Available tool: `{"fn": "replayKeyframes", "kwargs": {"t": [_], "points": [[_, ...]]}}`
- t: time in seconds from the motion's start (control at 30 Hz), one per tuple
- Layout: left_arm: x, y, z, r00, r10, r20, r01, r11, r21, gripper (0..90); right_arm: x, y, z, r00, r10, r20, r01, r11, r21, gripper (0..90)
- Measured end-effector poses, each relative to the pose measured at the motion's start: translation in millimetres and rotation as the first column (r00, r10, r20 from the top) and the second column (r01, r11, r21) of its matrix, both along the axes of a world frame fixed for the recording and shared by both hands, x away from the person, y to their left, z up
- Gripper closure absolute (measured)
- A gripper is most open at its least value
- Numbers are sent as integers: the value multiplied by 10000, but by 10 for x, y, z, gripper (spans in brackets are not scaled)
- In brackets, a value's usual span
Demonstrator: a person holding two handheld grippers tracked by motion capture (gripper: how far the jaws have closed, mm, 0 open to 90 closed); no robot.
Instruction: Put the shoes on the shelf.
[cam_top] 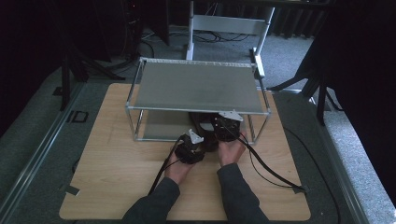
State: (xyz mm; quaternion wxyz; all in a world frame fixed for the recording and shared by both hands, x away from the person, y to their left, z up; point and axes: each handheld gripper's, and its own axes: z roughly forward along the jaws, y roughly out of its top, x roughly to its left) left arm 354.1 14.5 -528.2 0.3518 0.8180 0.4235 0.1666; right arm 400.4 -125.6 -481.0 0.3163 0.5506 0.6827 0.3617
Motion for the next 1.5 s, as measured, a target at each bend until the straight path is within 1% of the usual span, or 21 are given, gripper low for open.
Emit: {"fn": "replayKeyframes", "kwargs": {"t": [0.07, 0.23, 0.33, 0.47, 0.53, 0.57, 0.6, 0.63, 0.67, 0.7, 0.73, 0.77, 0.9, 0.97, 1.03, 1.13, 1.17, 1.27, 1.37, 1.43, 1.5], "points": [[34, -32, -31, 10000, -8, 39, 7, 9998, 215, 645, 13, 23, -40, 9998, -136, 133, 138, 9998, -133, 804], [93, -79, -83, 9999, 88, 88, -91, 9989, 456, 664, 70, 17, -123, 9980, -585, 226, 585, 9983, 29, 804], [135, -61, -100, 9995, 286, 123, -291, 9986, 436, 667, 80, 19, -158, 9964, -729, 432, 718, 9970, 277, 805], [183, -18, -112, 9983, 554, 170, -558, 9980, 291, 670, 101, 39, -186, 9942, -722, 800, 674, 9958, 612, 804], [203, -23, -131, 9985, 519, 146, -524, 9980, 356, 670, 107, 44, -195, 9932, -711, 927, 660, 9962, 575, 803], [208, -25, -142, 9988, 463, 160, -468, 9983, 347, 661, 112, 57, -217, 9922, -648, 1064, 613, 9975, 357, 794], [209, -22, -145, 9987, 468, 206, -474, 9984, 310, 660, 113, 60, -230, 9915, -588, 1164, 572, 9982, 171, 767], [215, -12, -142, 9985, 497, 232, -502, 9985, 232, 655, 113, 50, -229, 9913, -508, 1218, 494, 9987, 147, 695], [224, 1, -140, 9984, 520, 228, -523, 9985, 130, 646, 116, 43, -217, 9903, -399, 1328, 397, 9992, 41, 658], [224, 1, -140, 9984, 520, 228, -523, 9985, 130, 630, 116, 43, -217, 9903, -399, 1328, 397, 9992, 41, 658], [224, 1, -140, 9984, 520, 228, -523, 9985, 130, 630, 123, 36, -196, 9898, -546, 1314, 554, 9985, -28, 568], [269, 25, -154, 9985, 534, 88, -532, 9984, -210, 598, 125, -19, -103, 9953, 23, 973, -60, 9993, 378, 424], [275, 48, -159, 9980, 632, 67, -630, 9978, -225, 557, -43, -21, -19, 9853, 618, 1590, -598, 9981, -174, 382], [273, 73, -154, 9974, 718, 57, -715, 9968, -363, 532, -175, -93, 21, 9738, 939, 2072, -953, 9954, -32, 379], [264, 105, -137, 9985, 551, 39, -548, 9973, -479, 501, -288, -230, 43, 9671, 856, 2394, -866, 9962, -63, 369], [253, 97, -120, 9987, 488, 175, -477, 9971, -596, 450, -365, -502, 20, 9716, 408, 2331, -516, 9979, 404, 338], [253, 86, -118, 9989, 451, 162, -440, 9970, -639, 433, -363, -583, -4, 9767, 336, 2121, -481, 9968, 633, 308], [255, 25, -137, 9990, 406, 174, -394, 9972, -629, 398, -290, -733, -129, 9914, 232, 1290, -337, 9962, 800, 279], [274, -6, -166, 9984, 512, 234, -503, 9980, -379, 412, -217, -762, -258, 9967, 354, 727, -424, 9943, 975, 260], [303, 7, -177, 9987, 517, 31, -514, 9968, -616, 422, -175, -744, -318, 9978, 478, 451, -516, 9948, 874, 255], [308, 1, -172, 9992, 403, 72, -399, 9978, -530, 439, -163, -725, -350, 9981, 506, 363, -538, 9943, 920, 259]]}}
